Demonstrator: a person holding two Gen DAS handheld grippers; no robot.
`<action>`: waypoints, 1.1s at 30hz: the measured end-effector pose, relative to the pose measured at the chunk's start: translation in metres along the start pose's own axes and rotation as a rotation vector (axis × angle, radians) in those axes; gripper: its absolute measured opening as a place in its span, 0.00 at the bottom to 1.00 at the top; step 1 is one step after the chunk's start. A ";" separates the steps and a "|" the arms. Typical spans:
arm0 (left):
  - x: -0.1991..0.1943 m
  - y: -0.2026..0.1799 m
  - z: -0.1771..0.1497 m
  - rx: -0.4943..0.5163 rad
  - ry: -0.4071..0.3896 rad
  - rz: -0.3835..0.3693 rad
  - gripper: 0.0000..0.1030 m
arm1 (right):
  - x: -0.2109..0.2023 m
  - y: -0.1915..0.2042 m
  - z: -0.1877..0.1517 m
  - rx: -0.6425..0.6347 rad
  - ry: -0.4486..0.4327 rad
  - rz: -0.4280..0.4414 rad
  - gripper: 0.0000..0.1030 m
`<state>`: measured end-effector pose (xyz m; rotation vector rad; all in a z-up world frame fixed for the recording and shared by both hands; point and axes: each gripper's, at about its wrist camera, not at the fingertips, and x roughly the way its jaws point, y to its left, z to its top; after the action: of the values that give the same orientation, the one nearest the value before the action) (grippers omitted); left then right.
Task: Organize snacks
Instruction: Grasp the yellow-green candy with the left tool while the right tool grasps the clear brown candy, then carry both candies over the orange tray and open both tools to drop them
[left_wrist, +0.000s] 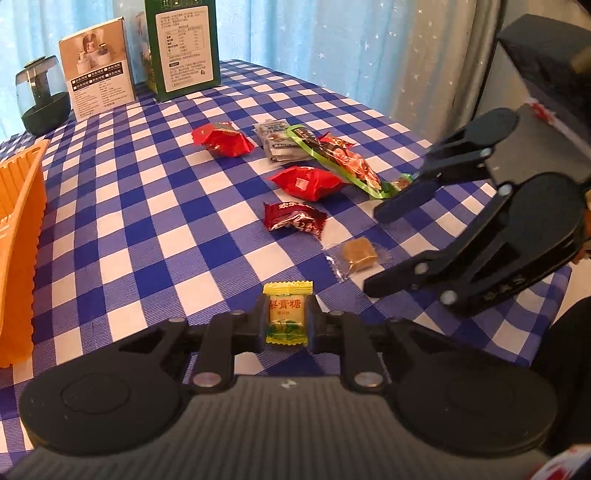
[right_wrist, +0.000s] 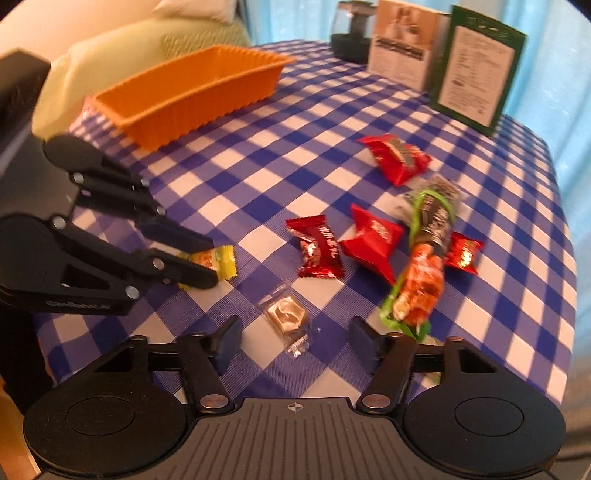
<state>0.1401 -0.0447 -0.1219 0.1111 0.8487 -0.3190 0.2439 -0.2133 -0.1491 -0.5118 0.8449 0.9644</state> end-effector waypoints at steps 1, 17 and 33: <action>0.000 0.001 -0.001 -0.001 -0.001 0.000 0.17 | 0.004 0.000 0.001 -0.004 0.003 0.003 0.53; 0.006 0.004 0.001 -0.001 -0.013 0.020 0.26 | 0.000 0.006 0.007 0.087 0.003 -0.045 0.21; -0.048 0.025 0.012 -0.056 -0.070 0.066 0.24 | -0.046 0.033 0.035 0.215 -0.103 -0.125 0.21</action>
<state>0.1273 -0.0128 -0.0788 0.0747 0.7828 -0.2360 0.2149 -0.1956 -0.0919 -0.3230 0.8036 0.7682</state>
